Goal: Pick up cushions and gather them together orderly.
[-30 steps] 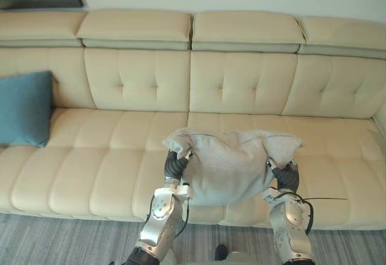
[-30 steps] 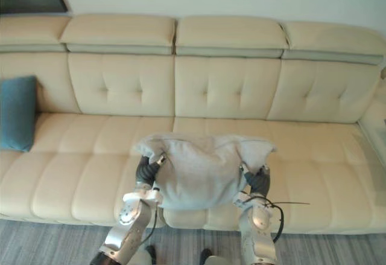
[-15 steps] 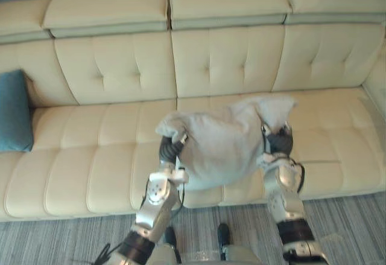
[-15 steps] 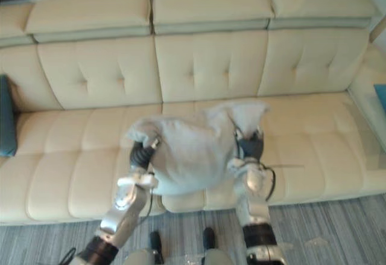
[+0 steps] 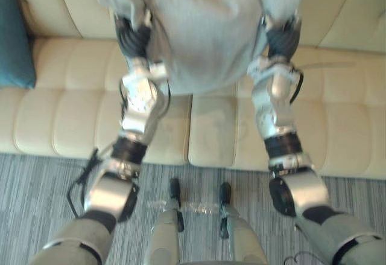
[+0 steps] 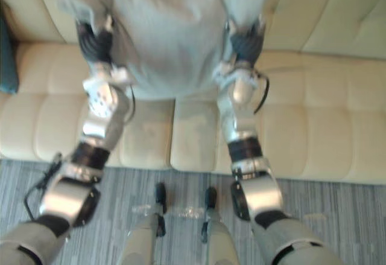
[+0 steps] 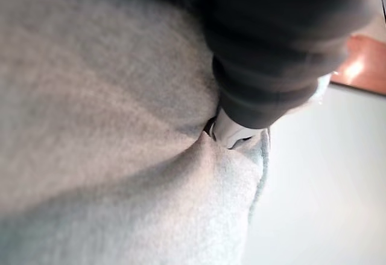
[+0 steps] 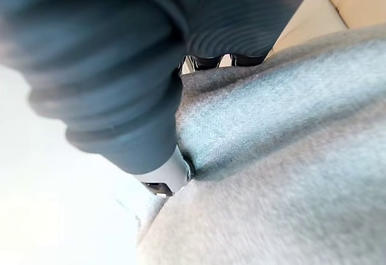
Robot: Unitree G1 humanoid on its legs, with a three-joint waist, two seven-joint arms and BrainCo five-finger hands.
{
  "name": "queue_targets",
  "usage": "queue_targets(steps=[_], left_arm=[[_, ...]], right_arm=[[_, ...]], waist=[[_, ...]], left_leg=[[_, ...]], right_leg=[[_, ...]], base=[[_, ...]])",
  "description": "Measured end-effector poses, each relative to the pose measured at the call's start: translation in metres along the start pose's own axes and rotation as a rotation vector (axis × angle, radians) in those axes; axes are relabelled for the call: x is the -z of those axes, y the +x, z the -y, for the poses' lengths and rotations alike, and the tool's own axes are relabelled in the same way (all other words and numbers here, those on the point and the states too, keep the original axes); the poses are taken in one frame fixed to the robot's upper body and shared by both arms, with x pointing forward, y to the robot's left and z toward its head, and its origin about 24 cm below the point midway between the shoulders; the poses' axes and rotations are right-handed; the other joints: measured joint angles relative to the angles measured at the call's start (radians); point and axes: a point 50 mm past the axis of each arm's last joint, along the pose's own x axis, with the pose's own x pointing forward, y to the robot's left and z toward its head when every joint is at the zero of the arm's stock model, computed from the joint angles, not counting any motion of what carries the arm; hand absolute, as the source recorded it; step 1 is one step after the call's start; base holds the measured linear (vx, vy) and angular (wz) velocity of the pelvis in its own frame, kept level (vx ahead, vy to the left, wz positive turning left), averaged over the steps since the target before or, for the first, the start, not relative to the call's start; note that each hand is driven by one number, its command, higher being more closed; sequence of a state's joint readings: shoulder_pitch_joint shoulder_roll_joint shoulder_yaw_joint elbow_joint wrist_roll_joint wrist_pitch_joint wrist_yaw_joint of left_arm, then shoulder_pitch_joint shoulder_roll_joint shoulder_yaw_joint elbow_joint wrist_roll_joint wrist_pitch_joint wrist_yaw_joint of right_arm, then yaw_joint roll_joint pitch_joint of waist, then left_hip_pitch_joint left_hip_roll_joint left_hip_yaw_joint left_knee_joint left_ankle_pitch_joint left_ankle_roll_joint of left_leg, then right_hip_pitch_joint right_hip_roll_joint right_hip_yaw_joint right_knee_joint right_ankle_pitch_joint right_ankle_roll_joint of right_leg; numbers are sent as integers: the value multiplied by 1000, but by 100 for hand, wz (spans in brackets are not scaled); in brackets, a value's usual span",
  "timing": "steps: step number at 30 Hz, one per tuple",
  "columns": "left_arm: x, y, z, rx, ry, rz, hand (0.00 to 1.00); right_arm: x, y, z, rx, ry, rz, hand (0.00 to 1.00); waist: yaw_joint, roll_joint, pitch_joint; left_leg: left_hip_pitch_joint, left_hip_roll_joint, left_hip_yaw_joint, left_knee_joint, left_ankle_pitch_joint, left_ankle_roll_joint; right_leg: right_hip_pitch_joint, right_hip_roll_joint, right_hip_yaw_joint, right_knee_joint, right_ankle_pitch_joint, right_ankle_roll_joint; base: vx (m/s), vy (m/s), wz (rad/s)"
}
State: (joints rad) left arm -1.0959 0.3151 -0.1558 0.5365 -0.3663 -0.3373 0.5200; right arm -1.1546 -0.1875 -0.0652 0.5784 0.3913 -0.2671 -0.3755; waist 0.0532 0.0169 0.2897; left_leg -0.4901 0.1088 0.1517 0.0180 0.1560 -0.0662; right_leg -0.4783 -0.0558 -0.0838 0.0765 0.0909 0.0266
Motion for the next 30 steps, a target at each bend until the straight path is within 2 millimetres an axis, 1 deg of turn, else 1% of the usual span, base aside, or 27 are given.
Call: queue_targets(steps=[1,4,5,7,8,10,11,14,16,17,19,21,23,25,26,27,28,30], left_arm=[[-5,8,3,1,6,12,100],[-9,17,1,-3,8,18,100],[-9,19,1,-3,5,13,100],[-6,20,0,2,11,-1,100],[-3,19,-2,-6,17,-17,100],[-2,21,-5,-34,-11,-28,100],[-4,22,-6,-44,-21,-17,0],[-8,26,-12,-81,-39,-6,0],[-11,28,-14,-97,-47,4,0],[-14,30,-15,-106,-56,17,0],[-24,36,-13,-113,-54,48,0],[-34,43,-14,-114,-32,84,0],[-41,51,-18,-126,-19,95,0],[-48,57,-22,-142,-20,104,0],[-52,62,-27,-153,-22,110,0],[-56,67,-36,-170,-15,110,0],[-57,70,-43,-175,-9,101,0],[-54,72,-51,-188,-26,72,0]], right_arm=[[-8,7,-4,4,10,23,100],[-18,16,-11,21,25,41,100],[-19,18,-12,35,26,39,100],[-17,17,-11,60,28,33,100],[-13,15,-13,71,26,23,100],[-11,13,-18,70,13,25,100],[-11,12,-22,65,12,37,0],[-12,10,-26,77,-9,56,0],[-13,10,-25,94,-27,67,0],[-16,10,-24,104,-38,83,0],[-18,12,-21,122,-51,98,0],[-21,14,-14,155,-44,104,0],[-26,18,-7,173,-41,112,0],[-35,25,-1,180,-28,127,0],[-44,31,5,190,-18,142,0],[-60,41,15,190,-3,171,0],[-71,48,21,187,-7,188,0],[-83,56,30,176,-12,201,0]], waist=[[0,0,18],[-2,4,47],[-5,10,67],[-6,14,81],[-10,16,86],[-14,15,105],[-15,15,110],[-14,15,111],[-14,15,111],[-14,15,112],[-14,12,123],[-12,13,124],[-10,13,125],[-7,12,125],[-7,12,125],[-7,12,125],[-8,12,125],[-8,12,125]], left_leg=[[-9,-2,-3,-19,15,0],[-38,-7,-4,-34,30,-1],[-43,-10,-8,-35,32,-2],[-59,-13,-8,-36,32,-2],[-69,-14,-7,-36,32,-2],[-69,-15,-3,-36,32,-2],[-70,-14,0,-36,32,-2],[-71,-14,6,-36,32,-2],[-78,-15,7,-42,32,-3],[-87,-15,6,-52,37,-10],[-93,-14,5,-68,50,-9],[-106,-15,7,-91,67,-8],[-107,-16,14,-117,86,-9],[-115,-16,18,-119,90,-6],[-121,-16,18,-119,91,-5],[-129,-15,17,-119,93,-4],[-134,-13,17,-119,94,-4],[-138,-11,14,-119,95,-5]], right_leg=[[-18,-1,-5,5,0,0],[-63,-6,-5,20,0,0],[-69,-8,-6,21,0,0],[-87,-10,-2,23,0,0],[-99,-11,2,24,0,0],[-103,-12,8,26,0,0],[-106,-11,13,27,0,0],[-122,-11,33,38,-1,0],[-139,-10,41,43,-1,1],[-153,-10,44,45,-1,1],[-167,-10,46,48,2,5],[-199,-10,49,60,3,6],[-215,-10,50,63,8,7],[-224,-12,48,62,14,7],[-228,-13,44,60,16,7],[-235,-14,39,60,17,6],[-238,-14,35,60,17,6],[-239,-14,28,59,17,6]], base=[[-41,0,12],[-12,0,2],[0,0,0],[36,2,-2],[52,-1,-6],[55,-5,-8],[42,-9,-8],[28,-10,-14],[0,-6,-11],[-11,-4,-7],[0,0,0],[-14,-2,-2],[0,-2,-2],[3,-1,-2],[0,0,0],[23,1,5],[25,-2,7],[25,-4,6]])
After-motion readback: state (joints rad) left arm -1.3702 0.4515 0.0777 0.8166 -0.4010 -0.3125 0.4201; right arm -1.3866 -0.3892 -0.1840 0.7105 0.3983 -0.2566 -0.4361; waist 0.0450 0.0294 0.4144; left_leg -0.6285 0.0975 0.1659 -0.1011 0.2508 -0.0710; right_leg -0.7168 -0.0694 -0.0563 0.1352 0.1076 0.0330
